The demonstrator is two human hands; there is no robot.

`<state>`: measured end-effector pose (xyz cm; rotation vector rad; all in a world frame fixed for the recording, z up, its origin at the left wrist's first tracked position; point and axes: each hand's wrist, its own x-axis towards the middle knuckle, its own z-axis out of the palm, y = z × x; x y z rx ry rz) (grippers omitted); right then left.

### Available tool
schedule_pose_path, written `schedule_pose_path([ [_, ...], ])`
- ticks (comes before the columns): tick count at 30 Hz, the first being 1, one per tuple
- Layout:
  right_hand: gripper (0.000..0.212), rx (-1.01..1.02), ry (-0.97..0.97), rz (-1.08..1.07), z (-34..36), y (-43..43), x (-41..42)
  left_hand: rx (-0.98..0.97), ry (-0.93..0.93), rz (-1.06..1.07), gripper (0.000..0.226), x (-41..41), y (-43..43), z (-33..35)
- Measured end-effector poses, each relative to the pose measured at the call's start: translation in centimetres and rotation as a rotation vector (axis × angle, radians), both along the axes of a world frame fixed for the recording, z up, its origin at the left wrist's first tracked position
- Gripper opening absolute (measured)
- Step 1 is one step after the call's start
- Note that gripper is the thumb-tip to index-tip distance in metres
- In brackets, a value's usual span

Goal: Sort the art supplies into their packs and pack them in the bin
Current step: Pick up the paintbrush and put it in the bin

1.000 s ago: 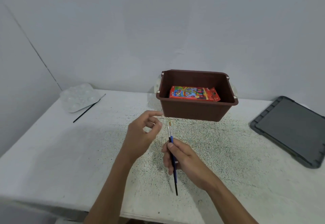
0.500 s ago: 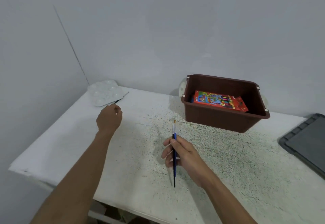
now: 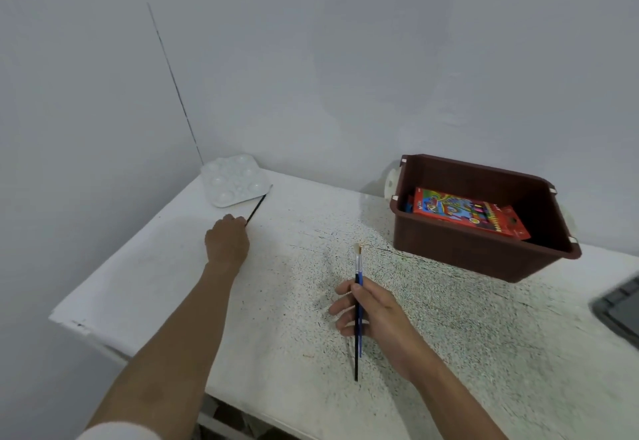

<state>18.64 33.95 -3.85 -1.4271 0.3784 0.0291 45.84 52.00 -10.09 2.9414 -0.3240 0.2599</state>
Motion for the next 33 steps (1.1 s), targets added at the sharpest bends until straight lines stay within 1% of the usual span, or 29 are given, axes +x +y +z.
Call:
schedule_pose_path([
  [3, 0.03, 0.032, -0.008, -0.013, -0.2, -0.1, -0.2, -0.143, 0.047, 0.023, 0.033, -1.3, -1.0, 0.6],
  [6, 0.03, 0.056, -0.015, -0.037, -0.2, -0.4, -0.4, -0.252, 0.125, -0.02, 0.038, -3.7, -2.6, 1.4],
  [9, 0.03, 0.061, -0.034, -0.078, 0.1, -0.9, -0.6, -0.477, 0.205, -0.081, 0.03, -7.2, -4.5, 1.9],
  [12, 0.03, 0.042, -0.057, -0.149, 0.6, -1.6, -0.9, -0.769, 0.347, -0.222, 0.023, -11.6, -6.3, 2.7],
  [14, 0.029, 0.007, -0.079, -0.219, 1.1, -2.3, -1.3, -0.889, 0.449, -0.35, 0.023, -14.9, -7.4, 3.4],
  [15, 0.029, -0.016, -0.09, -0.254, 1.3, -2.8, -1.4, -0.916, 0.481, -0.416, 0.024, -16.3, -7.9, 3.8],
  [18, 0.028, -0.044, -0.114, -0.378, 1.8, -3.9, -2.0, -0.938, 0.564, -0.592, 0.029, -19.8, -9.0, 4.2],
  [22, 0.028, -0.017, -0.149, -0.486, 1.9, -5.2, -3.3, -0.943, 0.703, -0.693, 0.027, -23.1, -10.2, 3.9],
  [27, 0.03, 0.104, -0.194, -0.472, 1.9, -5.9, -5.2, -0.918, 0.715, -0.695, 0.036, -25.1, -11.5, 2.8],
  [30, 0.03, 0.095, -0.207, -0.461, 2.0, -5.9, -5.9, -0.888, 0.733, -0.708, 0.035, -25.5, -11.8, 2.5],
  [33, 0.03, 0.06, -0.203, -0.456, 2.2, -6.0, -6.4, -0.866, 0.749, -0.739, 0.026, -25.3, -12.0, 2.4],
])
